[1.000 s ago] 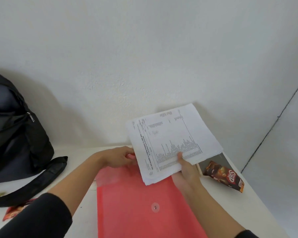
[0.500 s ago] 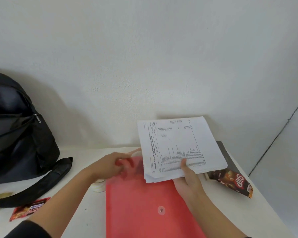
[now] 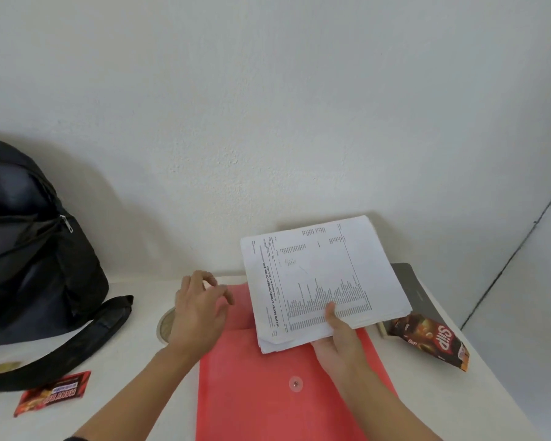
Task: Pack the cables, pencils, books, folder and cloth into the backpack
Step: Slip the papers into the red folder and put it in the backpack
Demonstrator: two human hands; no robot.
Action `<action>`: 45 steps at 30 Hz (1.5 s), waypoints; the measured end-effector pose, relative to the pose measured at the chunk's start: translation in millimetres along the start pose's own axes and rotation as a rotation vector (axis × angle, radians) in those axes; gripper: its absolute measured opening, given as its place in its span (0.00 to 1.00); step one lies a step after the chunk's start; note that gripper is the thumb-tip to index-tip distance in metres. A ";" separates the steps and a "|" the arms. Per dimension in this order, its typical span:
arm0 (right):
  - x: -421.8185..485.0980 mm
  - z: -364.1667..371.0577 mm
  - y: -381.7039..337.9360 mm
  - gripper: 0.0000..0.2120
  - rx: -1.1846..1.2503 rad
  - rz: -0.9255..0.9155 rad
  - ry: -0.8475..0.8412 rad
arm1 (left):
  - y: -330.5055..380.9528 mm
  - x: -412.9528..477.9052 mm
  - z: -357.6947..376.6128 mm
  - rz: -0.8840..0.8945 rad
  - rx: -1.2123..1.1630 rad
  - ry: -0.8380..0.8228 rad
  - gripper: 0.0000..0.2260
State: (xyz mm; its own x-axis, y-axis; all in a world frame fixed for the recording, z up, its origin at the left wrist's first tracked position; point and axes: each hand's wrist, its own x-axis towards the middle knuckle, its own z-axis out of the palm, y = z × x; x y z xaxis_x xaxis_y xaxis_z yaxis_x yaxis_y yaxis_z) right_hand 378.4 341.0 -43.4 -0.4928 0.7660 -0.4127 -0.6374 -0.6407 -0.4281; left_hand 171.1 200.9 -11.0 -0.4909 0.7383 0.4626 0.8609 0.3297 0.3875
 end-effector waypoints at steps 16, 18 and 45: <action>-18.7 0.4 4.9 0.24 -0.383 -0.078 -0.264 | 37.4 -15.1 -8.7 -0.472 -1.338 -0.552 0.19; -21.6 -1.9 4.5 0.25 -0.523 -0.079 -0.286 | 37.4 -15.8 -3.3 -0.516 -1.221 -0.393 0.17; -12.6 -6.4 -71.9 0.16 -1.316 -0.589 -0.210 | 3.9 -28.5 -16.6 -0.379 -0.665 -0.454 0.09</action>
State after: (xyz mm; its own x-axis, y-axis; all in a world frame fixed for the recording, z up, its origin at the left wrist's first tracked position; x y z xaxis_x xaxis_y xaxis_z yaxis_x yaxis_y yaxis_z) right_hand 434.3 377.1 -12.6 -0.5067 0.8484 0.1531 0.1620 0.2681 -0.9497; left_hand 186.2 171.4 -9.4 -0.5053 0.8575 -0.0963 0.3268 0.2934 0.8984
